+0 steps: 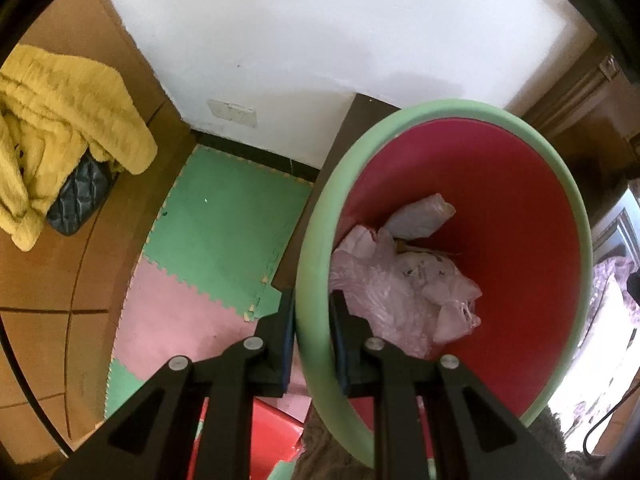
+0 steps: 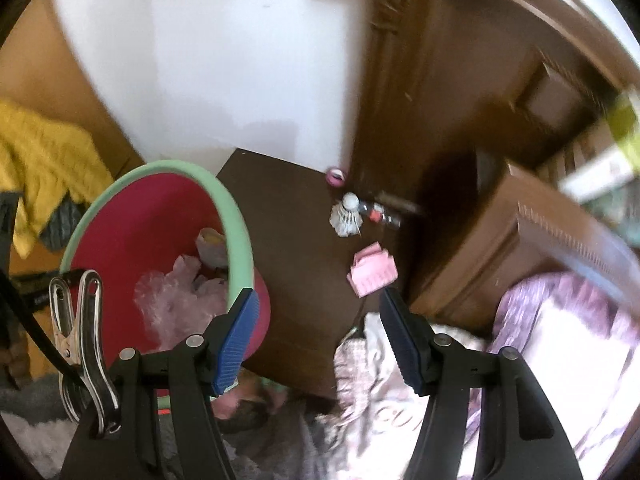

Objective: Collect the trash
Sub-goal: 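Reach the open right tool toward the pink paper and shuttlecock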

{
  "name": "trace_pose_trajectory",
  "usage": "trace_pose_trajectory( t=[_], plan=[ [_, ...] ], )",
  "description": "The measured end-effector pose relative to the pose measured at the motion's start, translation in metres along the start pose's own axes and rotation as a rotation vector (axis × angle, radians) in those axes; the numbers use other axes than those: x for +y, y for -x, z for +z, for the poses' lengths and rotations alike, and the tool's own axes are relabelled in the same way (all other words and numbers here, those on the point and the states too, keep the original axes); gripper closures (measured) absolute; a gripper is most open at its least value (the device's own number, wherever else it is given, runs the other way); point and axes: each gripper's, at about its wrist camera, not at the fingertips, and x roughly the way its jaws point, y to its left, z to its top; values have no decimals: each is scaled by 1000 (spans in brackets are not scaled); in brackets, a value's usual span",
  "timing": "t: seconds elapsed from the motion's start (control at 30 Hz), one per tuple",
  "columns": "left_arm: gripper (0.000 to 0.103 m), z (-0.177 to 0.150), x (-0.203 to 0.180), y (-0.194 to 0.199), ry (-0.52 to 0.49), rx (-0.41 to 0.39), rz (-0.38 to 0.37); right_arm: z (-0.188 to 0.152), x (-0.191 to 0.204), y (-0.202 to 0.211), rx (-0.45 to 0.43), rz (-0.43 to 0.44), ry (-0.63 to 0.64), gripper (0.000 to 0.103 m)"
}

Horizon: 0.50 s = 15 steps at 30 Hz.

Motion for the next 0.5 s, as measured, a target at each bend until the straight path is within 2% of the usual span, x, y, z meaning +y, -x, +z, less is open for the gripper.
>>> trace_pose_trajectory(
  t=[0.37,0.5],
  plan=[
    [86,1,2,-4,-41,12,-3,-19,-65,20,-13,-130,-184,39],
    [86,2,3,-3,-35,-2,-20,-26,-74,30,-30,-151,-199,39]
  ],
)
